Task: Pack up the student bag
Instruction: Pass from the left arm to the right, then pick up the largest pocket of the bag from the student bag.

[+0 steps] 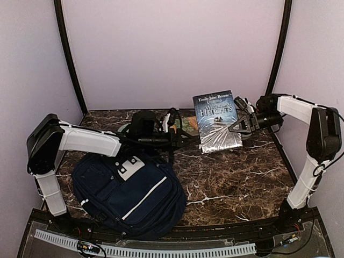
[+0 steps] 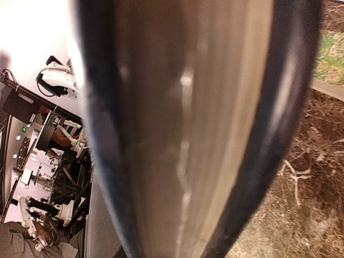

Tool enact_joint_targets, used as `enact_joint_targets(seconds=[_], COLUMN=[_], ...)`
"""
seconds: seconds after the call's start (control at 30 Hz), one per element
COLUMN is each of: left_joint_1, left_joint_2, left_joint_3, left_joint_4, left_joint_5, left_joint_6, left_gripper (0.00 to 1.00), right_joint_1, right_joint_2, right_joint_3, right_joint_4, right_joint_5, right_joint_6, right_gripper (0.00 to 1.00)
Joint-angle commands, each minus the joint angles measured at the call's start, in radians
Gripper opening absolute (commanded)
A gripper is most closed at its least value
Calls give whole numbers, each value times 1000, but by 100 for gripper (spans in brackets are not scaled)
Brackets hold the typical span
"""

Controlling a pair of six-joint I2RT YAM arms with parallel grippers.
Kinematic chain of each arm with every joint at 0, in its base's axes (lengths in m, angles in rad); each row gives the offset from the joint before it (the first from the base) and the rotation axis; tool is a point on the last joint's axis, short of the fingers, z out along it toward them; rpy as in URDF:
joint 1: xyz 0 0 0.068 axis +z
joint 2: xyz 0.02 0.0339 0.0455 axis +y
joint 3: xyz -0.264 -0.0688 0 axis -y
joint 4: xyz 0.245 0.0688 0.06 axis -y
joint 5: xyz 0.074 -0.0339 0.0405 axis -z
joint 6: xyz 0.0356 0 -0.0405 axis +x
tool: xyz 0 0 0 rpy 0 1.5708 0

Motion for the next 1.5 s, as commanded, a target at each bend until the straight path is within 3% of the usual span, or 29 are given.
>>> enact_joint_targets(seconds=[0.0, 0.2, 0.4, 0.63, 0.83, 1.1, 1.3, 1.47], left_joint_1=[-51, -183, -286, -392, -411, -415, -417, -417], left_joint_2=[-174, -195, -106, 79, 128, 151, 159, 168], left_joint_3=[41, 169, 296, 515, 553, 520, 514, 520], left_joint_4=[-494, -982, -1221, -1550, -1627, -1639, -1628, -1612], left_joint_5=[-169, -382, -406, -499, -482, -486, -496, -457], left_joint_6=[253, 387, 333, 256, 211, 187, 186, 200], left_gripper=[51, 47, 45, 42, 36, 41, 32, 38], right_joint_1=[-73, -102, -101, -100, -101, -101, -101, -98], right_joint_2=[0, -34, -167, -285, -323, -334, -349, -367], right_joint_3=[58, -16, -138, -185, -231, -238, -254, -261], right_joint_4=[-39, 110, 475, 527, 532, 512, 519, 521], right_joint_5=[-59, 8, 195, 332, 344, 343, 345, 372], right_joint_6=[-49, 73, 399, 455, 451, 437, 444, 438], right_gripper=[0, 0, 0, 0, 0, 0, 0, 0])
